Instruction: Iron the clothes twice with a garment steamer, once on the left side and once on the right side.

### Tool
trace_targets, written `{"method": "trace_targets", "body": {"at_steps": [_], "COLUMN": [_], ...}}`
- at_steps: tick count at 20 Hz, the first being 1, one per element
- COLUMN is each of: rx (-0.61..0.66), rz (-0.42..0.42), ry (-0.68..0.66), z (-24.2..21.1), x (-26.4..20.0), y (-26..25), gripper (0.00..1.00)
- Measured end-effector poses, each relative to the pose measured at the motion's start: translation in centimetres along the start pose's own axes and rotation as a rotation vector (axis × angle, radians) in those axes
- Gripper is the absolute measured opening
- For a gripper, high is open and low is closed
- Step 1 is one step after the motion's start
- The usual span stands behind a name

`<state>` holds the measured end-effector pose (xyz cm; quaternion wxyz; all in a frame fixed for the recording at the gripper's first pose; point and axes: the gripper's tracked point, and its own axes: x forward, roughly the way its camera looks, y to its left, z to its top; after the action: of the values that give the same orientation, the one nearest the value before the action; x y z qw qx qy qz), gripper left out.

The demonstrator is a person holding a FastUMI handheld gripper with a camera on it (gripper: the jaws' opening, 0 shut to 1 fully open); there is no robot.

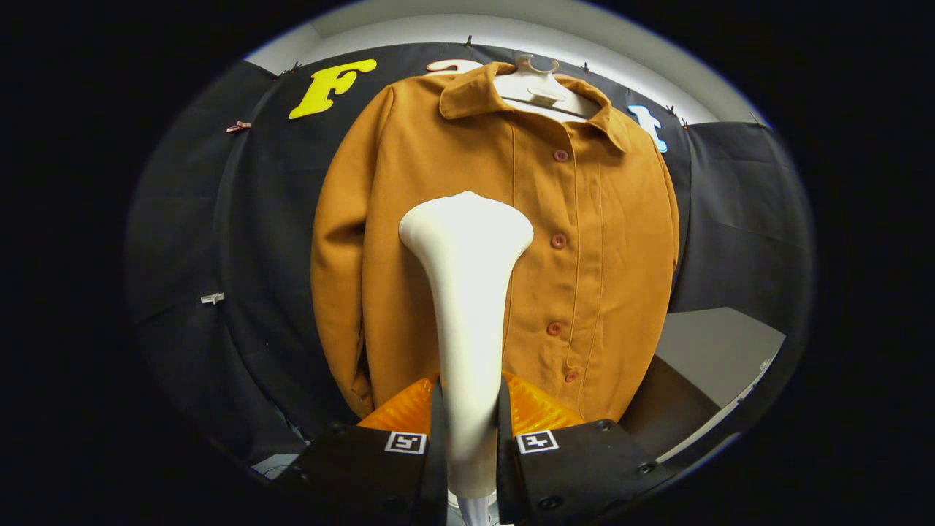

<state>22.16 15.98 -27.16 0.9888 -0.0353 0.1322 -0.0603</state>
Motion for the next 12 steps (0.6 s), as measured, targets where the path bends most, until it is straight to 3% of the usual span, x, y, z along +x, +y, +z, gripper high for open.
{"method": "trace_targets", "body": {"at_steps": [12], "rx": [-0.02], "rz": [0.014], "ry": [0.123], "z": [-9.3], "x": [0.4], "y": [-0.6], "gripper": [0.3]}}
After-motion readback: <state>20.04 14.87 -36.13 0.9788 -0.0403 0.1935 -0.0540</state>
